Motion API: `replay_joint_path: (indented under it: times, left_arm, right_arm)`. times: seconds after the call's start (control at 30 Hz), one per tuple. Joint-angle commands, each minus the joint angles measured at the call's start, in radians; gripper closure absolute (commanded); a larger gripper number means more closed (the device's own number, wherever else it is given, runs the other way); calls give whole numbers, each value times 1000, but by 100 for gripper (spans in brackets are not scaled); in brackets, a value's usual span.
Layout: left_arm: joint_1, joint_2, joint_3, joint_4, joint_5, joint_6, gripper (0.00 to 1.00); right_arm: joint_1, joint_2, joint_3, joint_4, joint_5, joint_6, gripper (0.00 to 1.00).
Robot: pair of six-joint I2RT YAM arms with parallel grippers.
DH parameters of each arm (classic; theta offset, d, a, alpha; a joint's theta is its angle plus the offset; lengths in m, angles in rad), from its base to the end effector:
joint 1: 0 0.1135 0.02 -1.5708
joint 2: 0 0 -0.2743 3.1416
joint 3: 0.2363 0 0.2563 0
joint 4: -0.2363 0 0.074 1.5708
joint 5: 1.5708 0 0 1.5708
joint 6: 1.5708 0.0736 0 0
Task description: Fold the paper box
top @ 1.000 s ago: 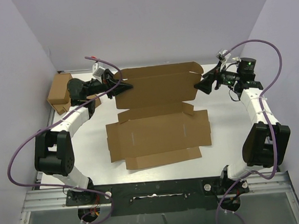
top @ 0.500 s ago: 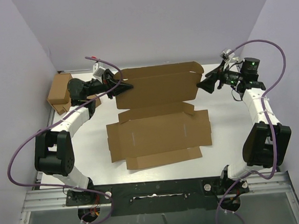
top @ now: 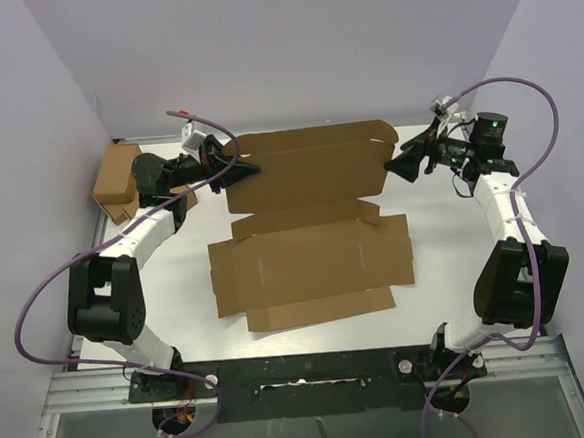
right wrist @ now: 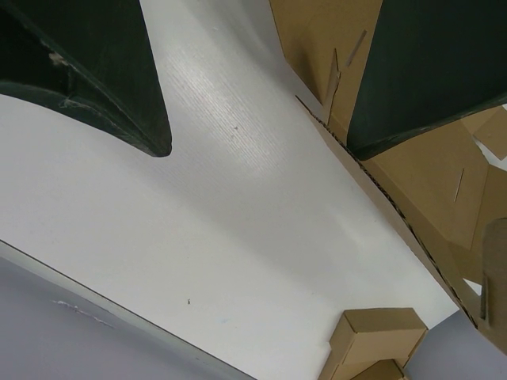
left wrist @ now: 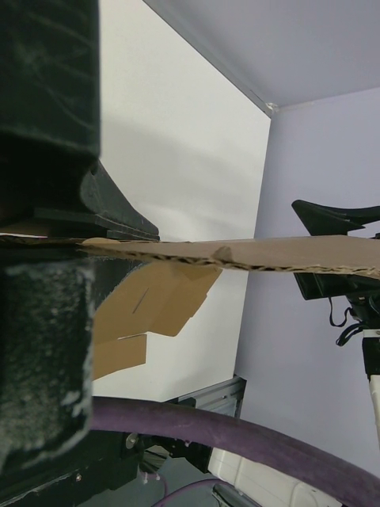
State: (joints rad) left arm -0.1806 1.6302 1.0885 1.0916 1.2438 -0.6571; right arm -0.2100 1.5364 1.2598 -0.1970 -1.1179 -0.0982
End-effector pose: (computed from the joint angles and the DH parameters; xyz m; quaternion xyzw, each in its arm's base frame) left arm 0.3455 -0.1339 0.3613 0.4002 0.5058 -0.5485 0.5321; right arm 0.3670 -0.0106 0.3289 -0.2357 0.7377 0.3793 0.5063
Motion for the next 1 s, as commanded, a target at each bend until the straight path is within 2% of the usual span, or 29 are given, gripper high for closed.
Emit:
replay_joint_path:
  times: [0.0,0.97]
  left_arm:
    - [-6,-56,6,25,-3,8,100]
    - [-8,-52,5,17,-7,13,100]
  right_arm:
    - [-4,-31,12,44,-20,7,2]
    - [-3,-12,49,35,-30,7,2]
